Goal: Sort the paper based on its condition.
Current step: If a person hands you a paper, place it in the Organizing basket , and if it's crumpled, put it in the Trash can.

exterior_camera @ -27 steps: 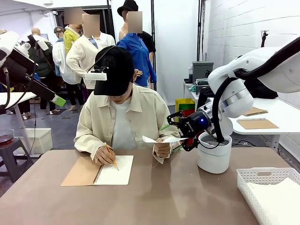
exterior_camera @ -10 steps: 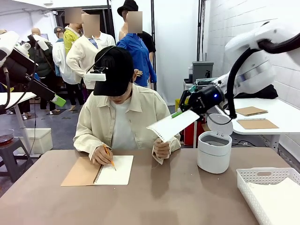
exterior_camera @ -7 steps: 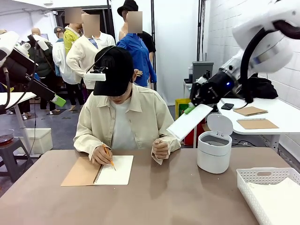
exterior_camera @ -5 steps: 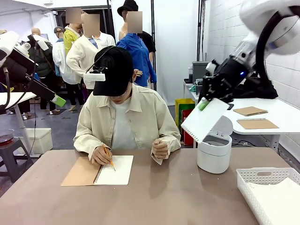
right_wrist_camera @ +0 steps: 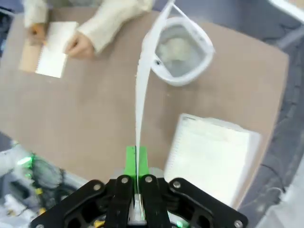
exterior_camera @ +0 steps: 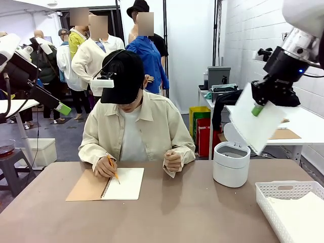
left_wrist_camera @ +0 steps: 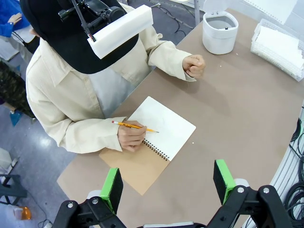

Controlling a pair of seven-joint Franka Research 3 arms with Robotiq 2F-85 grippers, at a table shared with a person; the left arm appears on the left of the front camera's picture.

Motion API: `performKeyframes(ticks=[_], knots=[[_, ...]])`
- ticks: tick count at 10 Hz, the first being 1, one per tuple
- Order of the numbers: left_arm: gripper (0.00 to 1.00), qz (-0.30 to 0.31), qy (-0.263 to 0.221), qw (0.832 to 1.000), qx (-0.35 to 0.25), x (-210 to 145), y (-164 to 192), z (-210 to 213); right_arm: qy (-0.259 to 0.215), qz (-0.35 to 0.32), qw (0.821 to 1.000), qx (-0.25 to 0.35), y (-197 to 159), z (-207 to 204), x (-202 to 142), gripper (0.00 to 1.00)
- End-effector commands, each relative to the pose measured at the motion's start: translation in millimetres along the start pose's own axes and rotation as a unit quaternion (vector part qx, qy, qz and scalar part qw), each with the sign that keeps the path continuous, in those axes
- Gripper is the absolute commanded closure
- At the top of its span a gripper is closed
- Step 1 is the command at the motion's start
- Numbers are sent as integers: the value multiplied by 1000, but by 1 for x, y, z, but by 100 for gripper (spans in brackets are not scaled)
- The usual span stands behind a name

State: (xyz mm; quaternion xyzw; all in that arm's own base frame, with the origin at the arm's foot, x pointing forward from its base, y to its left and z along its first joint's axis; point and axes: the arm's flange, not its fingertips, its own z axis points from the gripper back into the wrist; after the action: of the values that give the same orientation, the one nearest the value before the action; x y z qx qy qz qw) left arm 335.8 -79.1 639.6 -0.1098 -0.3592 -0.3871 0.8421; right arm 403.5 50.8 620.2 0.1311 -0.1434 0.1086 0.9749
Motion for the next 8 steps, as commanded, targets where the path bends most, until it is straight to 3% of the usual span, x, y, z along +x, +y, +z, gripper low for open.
performKeyframes(ticks=[1, 3, 8], knots=[[0, 2, -2, 1000, -1, 1, 0, 0, 17, 16, 999, -34, -20, -16, -33, 100], [0, 2, -2, 1000, -1, 1, 0, 0, 40, -5, 998, -49, -33, -37, -59, 100], [0, 2, -2, 1000, -1, 1, 0, 0, 95, -63, 993, -11, -43, -93, -118, 100]])
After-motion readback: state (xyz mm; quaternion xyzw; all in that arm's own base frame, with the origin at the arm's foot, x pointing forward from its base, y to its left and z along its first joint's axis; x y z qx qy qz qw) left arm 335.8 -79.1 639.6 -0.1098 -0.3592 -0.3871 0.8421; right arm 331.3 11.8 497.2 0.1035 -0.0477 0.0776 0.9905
